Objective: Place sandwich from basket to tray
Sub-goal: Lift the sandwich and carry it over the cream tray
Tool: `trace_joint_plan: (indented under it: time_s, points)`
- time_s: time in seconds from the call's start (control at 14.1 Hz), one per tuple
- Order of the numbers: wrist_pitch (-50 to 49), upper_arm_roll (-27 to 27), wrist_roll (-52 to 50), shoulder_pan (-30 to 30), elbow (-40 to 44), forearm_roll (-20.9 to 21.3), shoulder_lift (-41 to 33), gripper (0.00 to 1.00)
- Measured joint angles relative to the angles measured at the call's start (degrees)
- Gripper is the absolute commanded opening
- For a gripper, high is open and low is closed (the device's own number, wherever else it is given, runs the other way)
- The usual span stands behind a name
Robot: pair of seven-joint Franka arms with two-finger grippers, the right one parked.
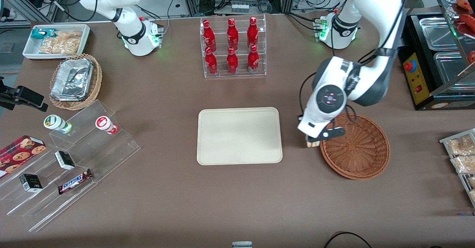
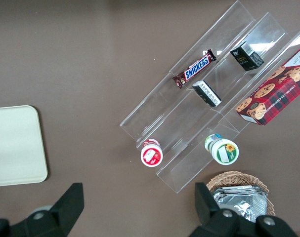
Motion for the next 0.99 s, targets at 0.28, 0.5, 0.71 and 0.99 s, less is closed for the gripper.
trace_joint_plan:
  time_s: [0.28,0.5,0.71,0.99]
  points:
    - [1.59,-1.28,-1.91,-5.13,6.45,-3.3,6.6,0.1]
    - [3.26,-1.41,-6.3,-8.83,11.8,-3.51,11.47,0.1]
    - [7.31,-1.9,-11.11,-11.24,15.79,-3.54,15.45,0.1]
    - [12.01,-4.29,-15.87,-12.17,19.24,-3.54,19.72,0.1]
